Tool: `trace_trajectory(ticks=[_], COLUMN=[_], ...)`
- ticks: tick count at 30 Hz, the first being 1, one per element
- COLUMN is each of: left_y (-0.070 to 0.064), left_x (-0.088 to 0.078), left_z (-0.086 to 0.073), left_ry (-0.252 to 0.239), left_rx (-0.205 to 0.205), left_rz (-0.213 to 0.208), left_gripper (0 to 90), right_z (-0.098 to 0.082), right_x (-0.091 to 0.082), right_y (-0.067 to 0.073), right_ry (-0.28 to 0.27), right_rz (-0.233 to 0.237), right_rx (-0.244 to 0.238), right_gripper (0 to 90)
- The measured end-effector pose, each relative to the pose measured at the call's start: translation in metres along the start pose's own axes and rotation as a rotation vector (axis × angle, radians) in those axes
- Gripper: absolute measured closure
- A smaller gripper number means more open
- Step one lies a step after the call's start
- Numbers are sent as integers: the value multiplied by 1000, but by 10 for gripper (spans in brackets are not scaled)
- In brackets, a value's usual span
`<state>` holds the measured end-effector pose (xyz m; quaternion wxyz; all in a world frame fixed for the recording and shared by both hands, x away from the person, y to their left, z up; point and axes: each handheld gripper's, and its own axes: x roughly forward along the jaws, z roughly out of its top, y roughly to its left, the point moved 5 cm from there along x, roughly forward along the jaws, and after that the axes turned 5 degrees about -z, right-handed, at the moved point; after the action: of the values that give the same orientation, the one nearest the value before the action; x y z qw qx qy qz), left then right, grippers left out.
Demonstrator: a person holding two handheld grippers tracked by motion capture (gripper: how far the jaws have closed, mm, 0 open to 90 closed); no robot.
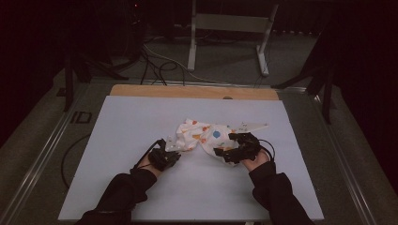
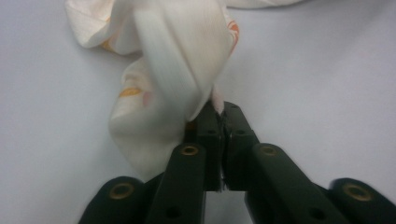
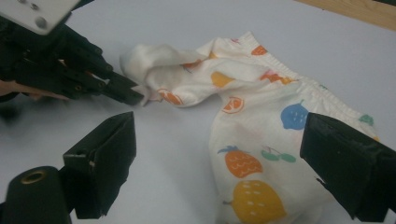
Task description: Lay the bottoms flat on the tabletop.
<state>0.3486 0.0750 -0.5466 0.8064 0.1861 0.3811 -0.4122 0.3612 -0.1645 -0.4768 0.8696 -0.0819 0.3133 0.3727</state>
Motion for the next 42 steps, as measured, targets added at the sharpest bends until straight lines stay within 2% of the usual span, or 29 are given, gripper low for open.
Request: trace_trajectory(ticks=[4, 9, 10, 11, 13, 15, 17, 19, 20, 22, 23, 24, 28, 30, 36, 42], left_y=[-11, -26, -26, -30, -32, -32, -28, -24, -21, -21, -7, -1, 29, 41, 64, 76], left_x=[-16, -48, -48, -62, -78, -83, -100, -107, -108, -108, -106, -105, -94, -88, -82, -79], left_z=[6, 16, 16, 20, 23, 24, 20, 15, 12, 12, -4, -10, -36, -48, -70, -87], left_ry=[-54, -143, -143, -182, -232, -247, -292, -303, -300, -300, -286, -275, -242, -217, -182, -139], left_rx=[15, 38, 38, 39, 22, 15, -19, -45, -50, -50, -106, -121, -219, -247, -269, -279], left_rz=[-36, -80, -80, -86, -96, -101, -101, -107, -94, -94, -79, -63, -46, -35, 0, 17], left_gripper=[893, 893, 893, 893, 893, 893, 893, 893, 892, 892, 892, 890, 888, 887, 888, 869], right_z=[0, 1, 1, 1, 1, 1, 0, -1, -1, -1, -1, -2, -2, -2, -4, -5], right_x=[-3, -6, -6, -6, -7, -8, -9, -9, -10, -9, -9, -10, -11, -11, -11, -9], right_y=[-1, -3, -3, -3, -3, -4, -4, -5, -6, -6, -6, -6, -7, -8, -10, -10], right_ry=[-7, -14, -14, -14, -18, -19, -18, -18, -16, -16, -16, -14, -16, -19, -22, -18], right_rz=[1, -3, -3, -5, -2, -2, -6, -7, -8, -8, -8, -8, -10, -8, -10, -10], right_rx=[4, 8, 8, 9, 14, 11, 15, 15, 15, 14, 14, 16, 19, 21, 32, 30], right_gripper=[107, 107, 107, 107, 107, 107, 108, 107, 107, 107, 108, 107, 107, 107, 107, 107])
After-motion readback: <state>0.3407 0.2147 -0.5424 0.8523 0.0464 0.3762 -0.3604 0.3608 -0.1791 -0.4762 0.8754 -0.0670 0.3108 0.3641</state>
